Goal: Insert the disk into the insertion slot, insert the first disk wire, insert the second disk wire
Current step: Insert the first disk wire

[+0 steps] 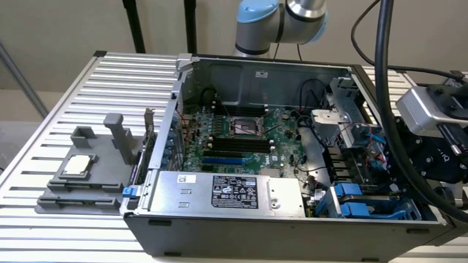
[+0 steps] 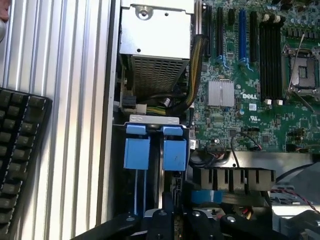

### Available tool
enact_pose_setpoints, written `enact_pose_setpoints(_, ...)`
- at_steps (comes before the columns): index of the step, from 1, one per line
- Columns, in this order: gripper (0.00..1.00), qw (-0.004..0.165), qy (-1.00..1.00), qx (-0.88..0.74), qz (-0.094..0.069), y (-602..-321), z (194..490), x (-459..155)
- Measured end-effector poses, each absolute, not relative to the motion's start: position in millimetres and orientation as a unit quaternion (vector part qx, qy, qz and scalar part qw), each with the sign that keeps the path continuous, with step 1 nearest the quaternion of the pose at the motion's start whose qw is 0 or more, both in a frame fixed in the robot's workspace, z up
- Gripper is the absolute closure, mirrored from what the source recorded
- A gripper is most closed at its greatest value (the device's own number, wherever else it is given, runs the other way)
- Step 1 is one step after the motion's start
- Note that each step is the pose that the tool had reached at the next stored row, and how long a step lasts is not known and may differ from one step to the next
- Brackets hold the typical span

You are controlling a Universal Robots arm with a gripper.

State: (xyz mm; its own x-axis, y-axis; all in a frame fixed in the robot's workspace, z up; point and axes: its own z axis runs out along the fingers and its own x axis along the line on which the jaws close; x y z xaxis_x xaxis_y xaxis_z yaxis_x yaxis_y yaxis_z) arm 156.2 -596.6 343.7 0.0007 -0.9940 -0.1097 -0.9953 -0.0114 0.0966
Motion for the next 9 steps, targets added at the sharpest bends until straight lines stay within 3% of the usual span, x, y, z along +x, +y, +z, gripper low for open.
enact_pose_setpoints(9, 0.84, 0.002, 0.712, -0.698, 0.070, -590.4, 342.0, 157.4)
